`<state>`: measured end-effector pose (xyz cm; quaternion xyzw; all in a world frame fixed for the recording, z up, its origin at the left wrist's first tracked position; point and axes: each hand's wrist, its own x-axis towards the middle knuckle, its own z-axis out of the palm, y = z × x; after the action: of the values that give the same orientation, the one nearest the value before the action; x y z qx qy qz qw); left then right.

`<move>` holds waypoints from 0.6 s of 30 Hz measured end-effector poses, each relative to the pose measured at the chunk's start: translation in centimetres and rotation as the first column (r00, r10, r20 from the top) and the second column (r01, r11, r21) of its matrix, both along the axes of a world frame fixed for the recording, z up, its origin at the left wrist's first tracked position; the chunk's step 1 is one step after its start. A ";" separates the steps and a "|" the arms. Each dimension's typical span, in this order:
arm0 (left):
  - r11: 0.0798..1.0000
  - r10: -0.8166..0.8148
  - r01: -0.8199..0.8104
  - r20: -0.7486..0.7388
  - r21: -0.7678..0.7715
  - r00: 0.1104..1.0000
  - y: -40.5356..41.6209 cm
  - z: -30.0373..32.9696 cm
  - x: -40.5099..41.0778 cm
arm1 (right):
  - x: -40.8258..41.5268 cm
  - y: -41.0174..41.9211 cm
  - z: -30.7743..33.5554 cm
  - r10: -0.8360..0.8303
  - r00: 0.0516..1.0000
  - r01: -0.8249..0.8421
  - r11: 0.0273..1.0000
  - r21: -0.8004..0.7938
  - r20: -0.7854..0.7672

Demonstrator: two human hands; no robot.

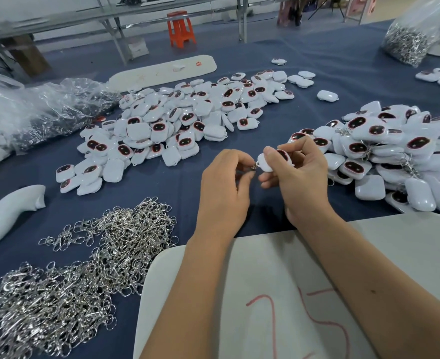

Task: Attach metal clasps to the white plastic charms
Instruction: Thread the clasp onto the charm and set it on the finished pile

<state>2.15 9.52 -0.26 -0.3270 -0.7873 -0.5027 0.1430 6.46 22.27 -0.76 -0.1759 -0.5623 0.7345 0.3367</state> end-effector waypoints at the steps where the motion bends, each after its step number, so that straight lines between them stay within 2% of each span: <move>1: 1.000 0.004 -0.004 0.002 0.025 1.000 0.0 0.0 -0.1 | 0.0 0.1 0.0 0.015 1.000 -0.015 1.000 -0.003 -0.003; 5: 0.997 0.029 -0.030 0.021 0.071 0.999 -0.3 0.0 -0.3 | 0.0 0.2 -0.1 0.058 0.998 -0.058 0.998 -0.015 -0.006; 9: 0.999 0.050 -0.051 0.009 0.013 0.999 -0.7 0.1 -0.4 | 0.1 0.0 0.0 0.079 0.997 -0.079 0.997 -0.021 -0.009; 18: 0.963 0.168 -0.180 -0.077 -0.199 0.983 -1.3 0.7 -0.4 | 0.6 -1.3 0.2 0.043 0.999 -0.043 0.952 0.303 0.006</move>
<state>1.73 8.21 0.46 -0.2841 -0.8561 -0.3944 0.1754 7.06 21.00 -0.59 -0.1095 -0.6719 0.6467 0.3441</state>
